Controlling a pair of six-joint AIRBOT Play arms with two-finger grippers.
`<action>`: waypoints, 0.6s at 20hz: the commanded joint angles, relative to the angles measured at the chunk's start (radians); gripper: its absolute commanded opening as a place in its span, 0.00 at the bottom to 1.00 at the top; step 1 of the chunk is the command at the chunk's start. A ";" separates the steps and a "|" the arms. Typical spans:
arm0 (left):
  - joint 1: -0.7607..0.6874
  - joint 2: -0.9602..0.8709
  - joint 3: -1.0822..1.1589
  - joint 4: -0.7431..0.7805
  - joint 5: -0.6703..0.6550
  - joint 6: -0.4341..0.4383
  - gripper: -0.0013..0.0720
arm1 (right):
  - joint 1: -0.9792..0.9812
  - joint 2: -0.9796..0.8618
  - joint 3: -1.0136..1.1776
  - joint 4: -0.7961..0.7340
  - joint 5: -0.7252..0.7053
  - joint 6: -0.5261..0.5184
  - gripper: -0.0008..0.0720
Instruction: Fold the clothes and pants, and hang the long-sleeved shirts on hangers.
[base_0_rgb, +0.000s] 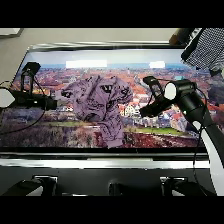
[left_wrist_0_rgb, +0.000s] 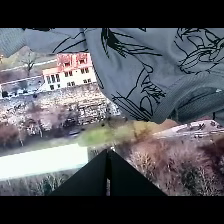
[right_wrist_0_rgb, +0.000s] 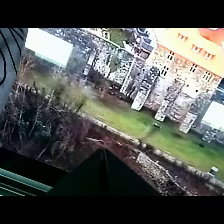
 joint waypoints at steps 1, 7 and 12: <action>-0.001 0.000 0.000 0.000 0.000 0.000 0.06 | 0.001 -0.001 0.000 0.000 0.000 -0.002 0.05; -0.001 0.000 0.000 0.000 0.001 0.000 0.06 | 0.001 -0.001 0.000 0.000 0.000 -0.002 0.05; -0.001 0.000 0.000 -0.002 0.060 0.000 0.06 | 0.001 -0.001 0.000 0.000 0.000 -0.002 0.05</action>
